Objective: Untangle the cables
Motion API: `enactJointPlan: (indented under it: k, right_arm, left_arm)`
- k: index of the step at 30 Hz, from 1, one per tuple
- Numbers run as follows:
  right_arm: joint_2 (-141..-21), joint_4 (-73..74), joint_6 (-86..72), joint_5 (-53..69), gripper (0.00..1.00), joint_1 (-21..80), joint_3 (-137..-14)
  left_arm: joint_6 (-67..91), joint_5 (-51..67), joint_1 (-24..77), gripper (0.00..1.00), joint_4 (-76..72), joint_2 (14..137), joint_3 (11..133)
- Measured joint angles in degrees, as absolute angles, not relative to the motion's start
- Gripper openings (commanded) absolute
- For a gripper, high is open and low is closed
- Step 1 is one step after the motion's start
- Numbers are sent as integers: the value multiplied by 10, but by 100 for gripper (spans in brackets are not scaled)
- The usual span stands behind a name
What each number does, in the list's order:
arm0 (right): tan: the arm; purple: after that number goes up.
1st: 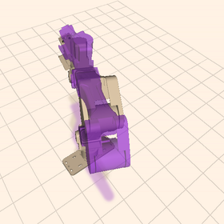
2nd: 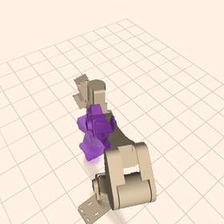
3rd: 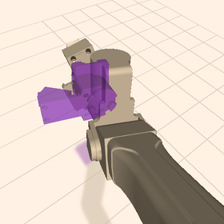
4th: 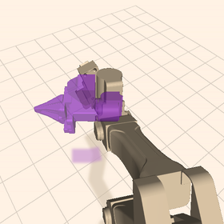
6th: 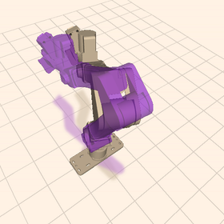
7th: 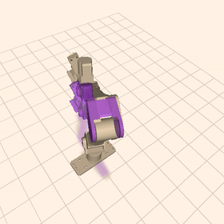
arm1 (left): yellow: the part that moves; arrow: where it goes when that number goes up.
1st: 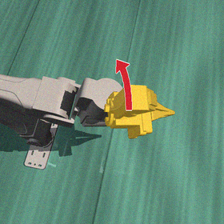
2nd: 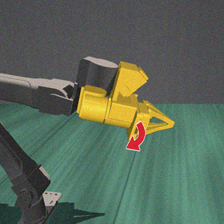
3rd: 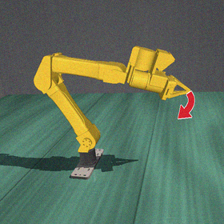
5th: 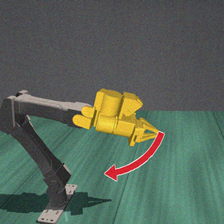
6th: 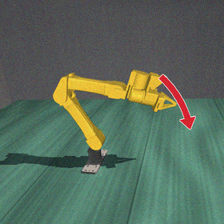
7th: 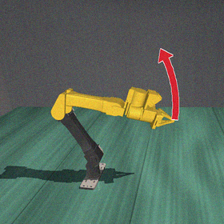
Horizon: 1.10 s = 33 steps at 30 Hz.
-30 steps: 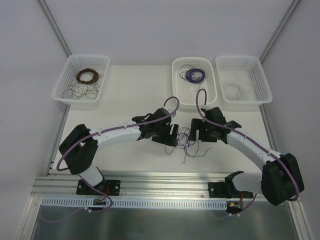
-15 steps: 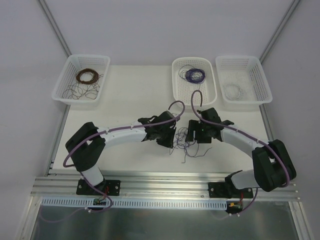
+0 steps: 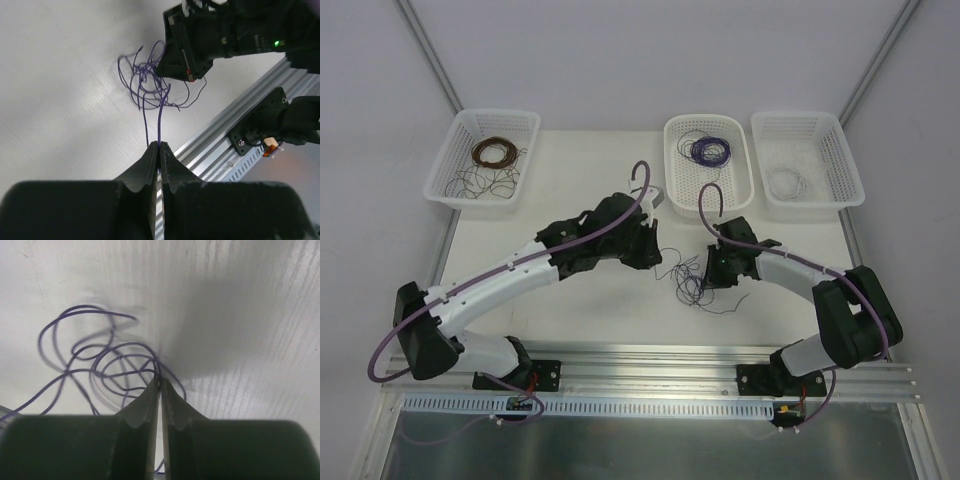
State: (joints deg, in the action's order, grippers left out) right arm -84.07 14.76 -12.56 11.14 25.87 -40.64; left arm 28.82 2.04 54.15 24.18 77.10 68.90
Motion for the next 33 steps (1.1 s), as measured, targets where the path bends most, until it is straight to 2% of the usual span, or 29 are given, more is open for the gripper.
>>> enactJointPlan:
  k: [5, 12, 20, 26, 27, 32, 33]
  right_arm:
    - [-841, 150, -126, 112, 1, 244, -404]
    - [-835, 151, -126, 121, 1, 216, -396]
    - [-829, 152, -125, 130, 2, 195, -390]
    - [-801, 178, -113, 129, 16, 193, -387]
    - [-791, 184, -110, 129, 23, 193, -387]
    - [-722, 227, -95, 129, 42, 194, -403]
    - [-707, 236, -92, 129, 50, 194, -412]
  left_arm:
    - [263, -7, 486, 0, 312, 711, 753]
    - [224, -53, 371, 0, 407, 638, 843]
    - [163, -174, 336, 0, 498, 594, 974]
    - [145, -215, 333, 0, 530, 587, 989]
    - [143, -215, 333, 0, 534, 590, 989]
    - [143, -209, 333, 0, 535, 619, 987]
    - [143, -204, 333, 0, 534, 624, 986]
